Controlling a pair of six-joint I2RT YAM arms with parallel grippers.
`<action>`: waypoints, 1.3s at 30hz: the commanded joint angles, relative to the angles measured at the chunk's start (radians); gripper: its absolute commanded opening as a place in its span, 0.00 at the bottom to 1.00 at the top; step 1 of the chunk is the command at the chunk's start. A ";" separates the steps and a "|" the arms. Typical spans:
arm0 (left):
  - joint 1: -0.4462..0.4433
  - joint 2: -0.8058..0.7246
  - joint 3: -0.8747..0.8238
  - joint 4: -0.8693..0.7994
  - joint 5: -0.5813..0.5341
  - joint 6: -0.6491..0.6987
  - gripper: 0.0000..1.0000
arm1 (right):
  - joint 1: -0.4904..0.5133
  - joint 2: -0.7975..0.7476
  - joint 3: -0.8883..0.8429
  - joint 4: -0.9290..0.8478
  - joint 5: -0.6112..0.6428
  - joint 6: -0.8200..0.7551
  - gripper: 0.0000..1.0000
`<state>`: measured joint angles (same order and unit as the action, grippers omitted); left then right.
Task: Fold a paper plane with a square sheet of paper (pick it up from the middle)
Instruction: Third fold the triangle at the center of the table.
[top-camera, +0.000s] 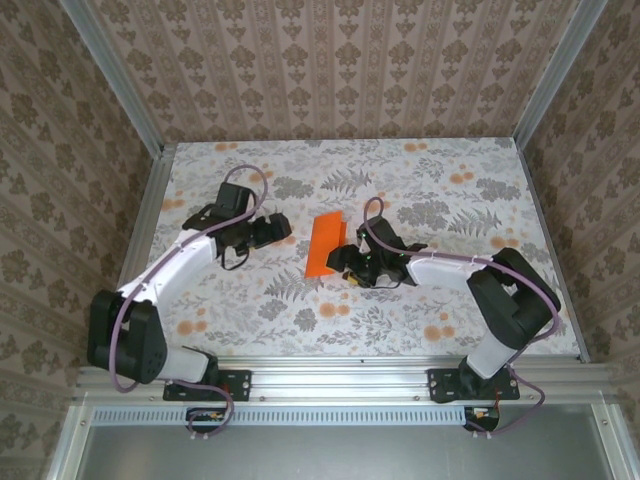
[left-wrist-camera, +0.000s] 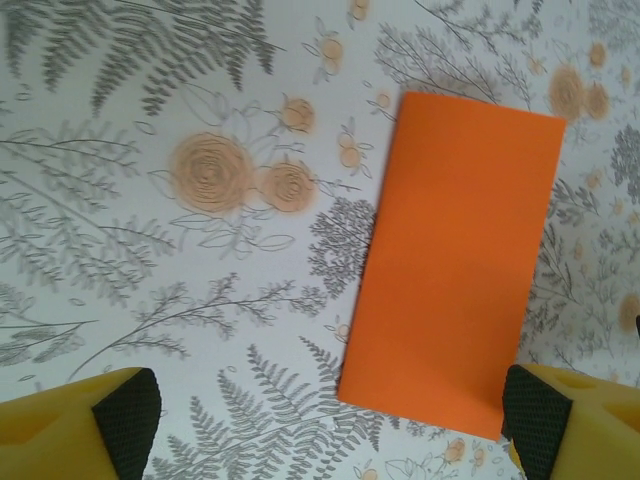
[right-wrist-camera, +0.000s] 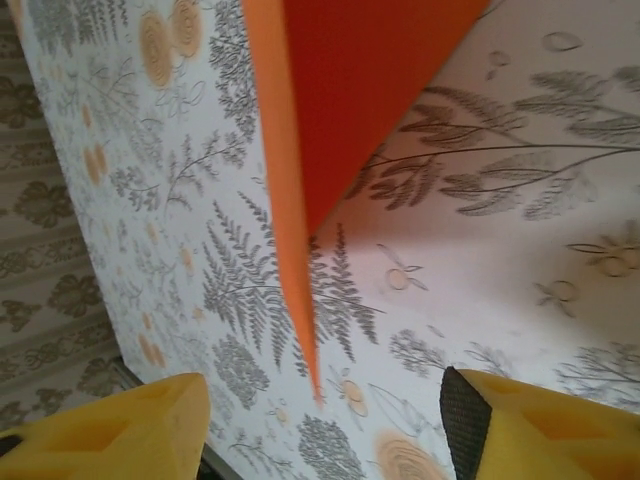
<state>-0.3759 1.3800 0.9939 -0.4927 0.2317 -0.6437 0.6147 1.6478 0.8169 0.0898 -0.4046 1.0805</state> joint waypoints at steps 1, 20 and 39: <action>0.018 -0.025 -0.023 0.017 -0.005 0.001 0.94 | 0.009 0.023 -0.020 0.104 -0.002 0.087 0.53; -0.039 0.054 -0.026 0.149 0.168 0.007 0.92 | -0.072 -0.017 0.047 -0.397 -0.079 -0.173 0.00; -0.264 0.433 0.154 0.279 0.207 -0.031 0.41 | -0.153 -0.008 0.110 -0.677 -0.164 -0.450 0.00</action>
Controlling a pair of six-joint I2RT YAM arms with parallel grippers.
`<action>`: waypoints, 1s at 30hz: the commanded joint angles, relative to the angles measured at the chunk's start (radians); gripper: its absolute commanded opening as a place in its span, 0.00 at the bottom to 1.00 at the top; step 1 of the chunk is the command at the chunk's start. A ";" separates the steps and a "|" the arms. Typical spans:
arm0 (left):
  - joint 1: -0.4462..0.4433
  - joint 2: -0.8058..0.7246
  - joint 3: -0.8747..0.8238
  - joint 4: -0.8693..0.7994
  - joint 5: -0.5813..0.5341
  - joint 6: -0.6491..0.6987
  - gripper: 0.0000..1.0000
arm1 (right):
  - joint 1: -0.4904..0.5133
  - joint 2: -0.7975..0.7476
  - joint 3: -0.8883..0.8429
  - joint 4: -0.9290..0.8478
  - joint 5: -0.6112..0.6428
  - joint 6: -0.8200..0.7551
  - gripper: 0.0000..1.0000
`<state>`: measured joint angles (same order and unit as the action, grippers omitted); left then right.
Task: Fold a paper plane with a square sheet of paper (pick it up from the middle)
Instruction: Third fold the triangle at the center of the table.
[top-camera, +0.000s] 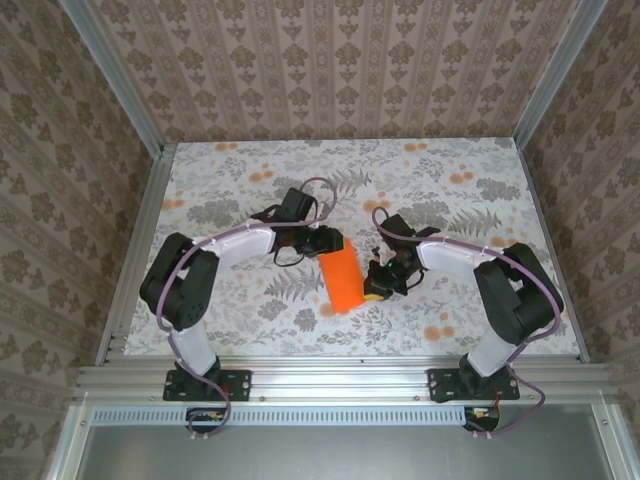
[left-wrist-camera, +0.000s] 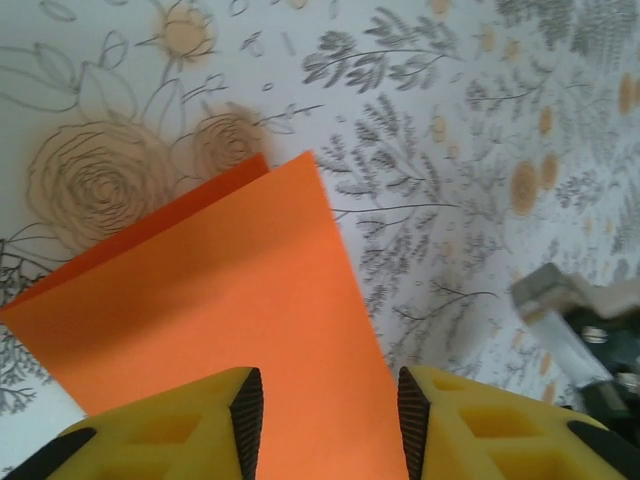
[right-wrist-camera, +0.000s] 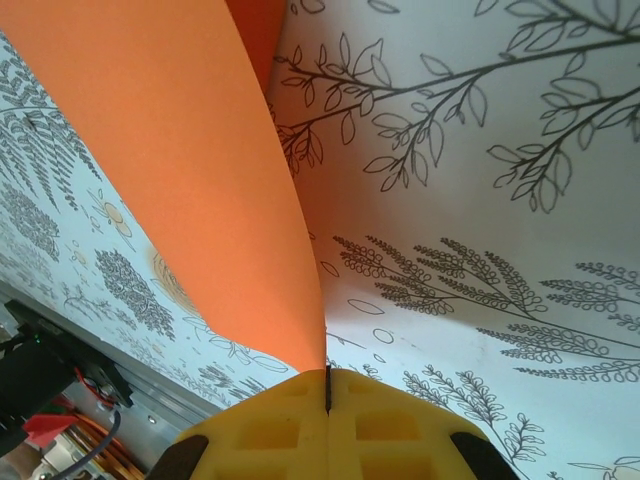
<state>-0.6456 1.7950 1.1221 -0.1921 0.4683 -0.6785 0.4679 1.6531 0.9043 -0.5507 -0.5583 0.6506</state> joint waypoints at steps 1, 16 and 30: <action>0.006 0.027 0.023 -0.023 -0.033 0.000 0.39 | -0.006 -0.013 0.022 -0.031 -0.010 -0.016 0.00; 0.011 0.115 -0.001 -0.005 -0.066 0.004 0.29 | -0.003 0.005 0.041 0.009 -0.021 0.029 0.15; 0.015 0.132 -0.027 0.005 -0.082 -0.003 0.28 | 0.040 -0.001 -0.020 0.200 -0.026 0.209 0.03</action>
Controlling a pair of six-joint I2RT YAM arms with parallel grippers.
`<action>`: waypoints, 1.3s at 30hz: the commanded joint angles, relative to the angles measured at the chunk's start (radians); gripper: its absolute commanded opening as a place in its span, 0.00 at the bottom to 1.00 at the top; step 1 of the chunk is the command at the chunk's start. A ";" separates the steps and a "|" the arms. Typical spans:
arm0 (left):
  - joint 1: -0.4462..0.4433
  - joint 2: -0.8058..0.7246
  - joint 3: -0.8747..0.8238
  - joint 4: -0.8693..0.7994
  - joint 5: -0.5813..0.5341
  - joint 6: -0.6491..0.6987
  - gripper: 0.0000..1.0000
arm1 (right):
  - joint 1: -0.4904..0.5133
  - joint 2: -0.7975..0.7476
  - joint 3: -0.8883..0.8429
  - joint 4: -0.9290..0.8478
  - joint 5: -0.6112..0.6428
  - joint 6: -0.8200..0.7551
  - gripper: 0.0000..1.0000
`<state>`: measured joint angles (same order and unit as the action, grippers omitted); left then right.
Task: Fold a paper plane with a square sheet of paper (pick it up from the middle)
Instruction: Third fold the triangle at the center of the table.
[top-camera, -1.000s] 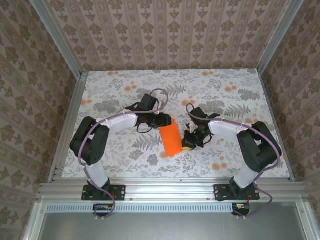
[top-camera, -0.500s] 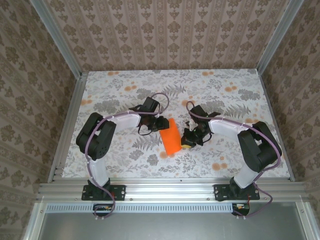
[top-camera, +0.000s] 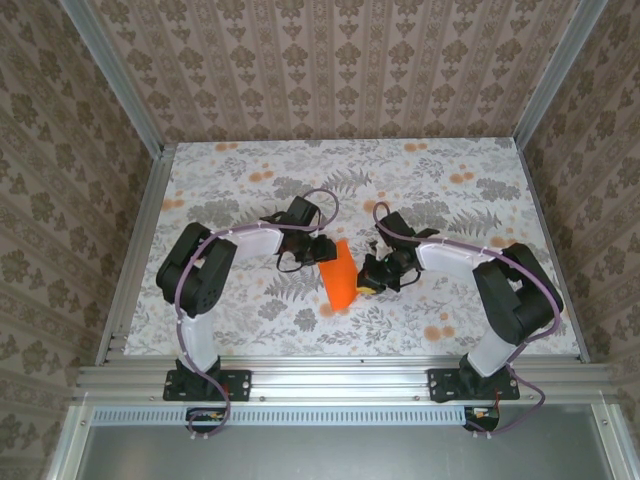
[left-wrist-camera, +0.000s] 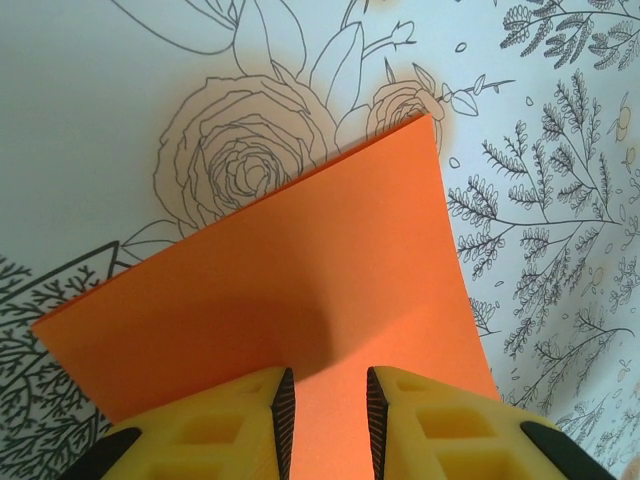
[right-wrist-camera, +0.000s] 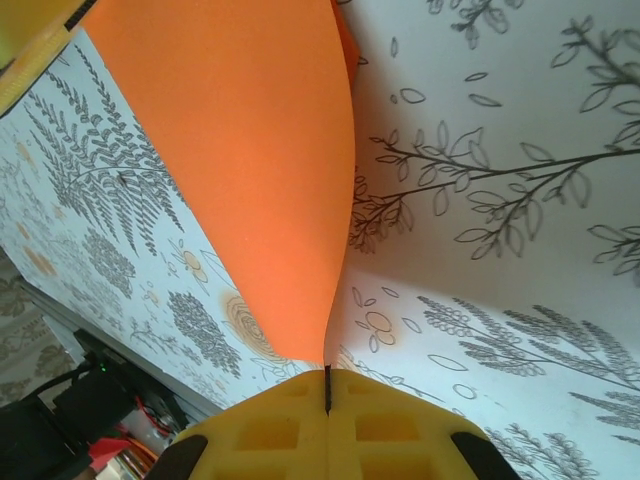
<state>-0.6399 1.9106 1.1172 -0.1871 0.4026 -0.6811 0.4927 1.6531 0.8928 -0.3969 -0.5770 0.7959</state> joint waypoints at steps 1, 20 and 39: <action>0.011 0.020 -0.023 0.000 -0.016 -0.001 0.28 | 0.019 0.003 -0.010 0.064 -0.002 0.082 0.03; 0.022 0.015 -0.038 0.018 -0.007 -0.005 0.27 | 0.081 0.113 0.002 0.345 0.071 0.300 0.04; 0.023 0.023 -0.042 0.016 -0.005 -0.003 0.25 | 0.092 0.171 -0.011 0.449 0.090 0.360 0.04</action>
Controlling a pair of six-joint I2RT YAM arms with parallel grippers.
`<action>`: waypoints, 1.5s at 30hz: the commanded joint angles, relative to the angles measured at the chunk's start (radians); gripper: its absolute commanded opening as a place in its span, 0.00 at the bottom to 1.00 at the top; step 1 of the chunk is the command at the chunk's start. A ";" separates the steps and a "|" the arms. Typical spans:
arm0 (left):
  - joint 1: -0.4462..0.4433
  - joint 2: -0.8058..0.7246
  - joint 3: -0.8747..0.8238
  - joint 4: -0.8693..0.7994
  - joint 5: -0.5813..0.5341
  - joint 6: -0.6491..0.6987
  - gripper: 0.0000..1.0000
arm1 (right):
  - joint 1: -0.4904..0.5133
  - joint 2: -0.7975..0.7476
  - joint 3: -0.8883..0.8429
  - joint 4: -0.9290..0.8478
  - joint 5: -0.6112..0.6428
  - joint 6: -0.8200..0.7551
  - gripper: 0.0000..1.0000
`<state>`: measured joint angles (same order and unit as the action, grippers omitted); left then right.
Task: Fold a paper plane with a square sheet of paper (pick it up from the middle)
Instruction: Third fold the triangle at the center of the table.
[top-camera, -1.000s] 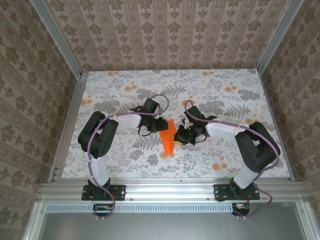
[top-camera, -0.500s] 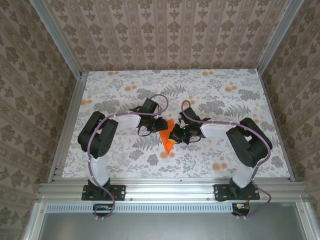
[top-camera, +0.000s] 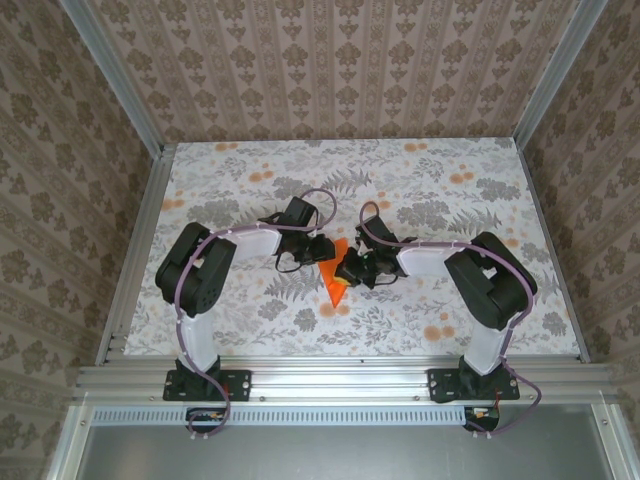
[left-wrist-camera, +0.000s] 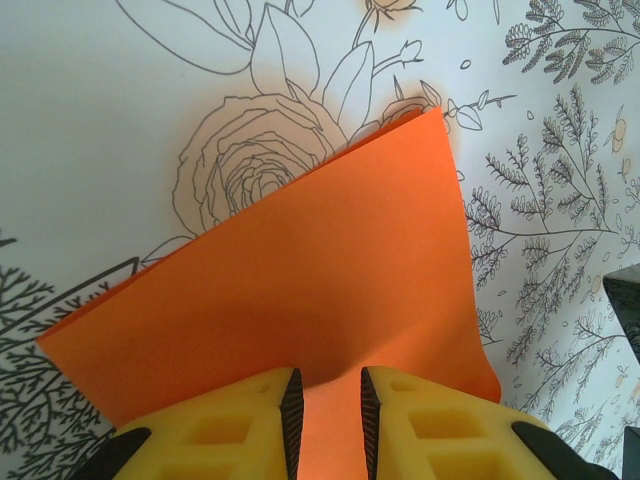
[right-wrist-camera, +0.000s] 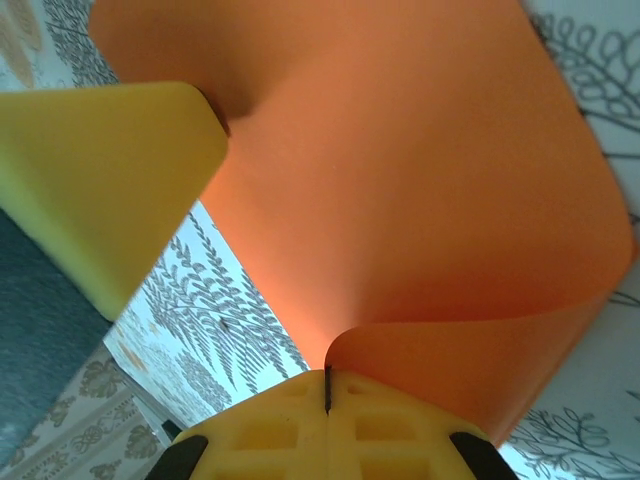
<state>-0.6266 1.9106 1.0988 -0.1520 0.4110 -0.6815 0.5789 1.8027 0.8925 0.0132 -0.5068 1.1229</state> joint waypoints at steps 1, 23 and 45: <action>0.010 0.024 -0.024 -0.020 -0.013 0.000 0.25 | 0.006 0.025 -0.009 0.040 0.021 0.033 0.05; 0.010 0.025 -0.021 -0.026 -0.011 0.004 0.25 | 0.006 0.043 0.027 -0.034 -0.010 -0.056 0.15; 0.009 0.025 -0.028 -0.024 -0.009 0.002 0.25 | 0.006 0.064 0.006 0.044 -0.033 -0.018 0.17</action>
<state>-0.6266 1.9106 1.0950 -0.1482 0.4114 -0.6815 0.5789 1.8492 0.8978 0.0631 -0.5323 1.1034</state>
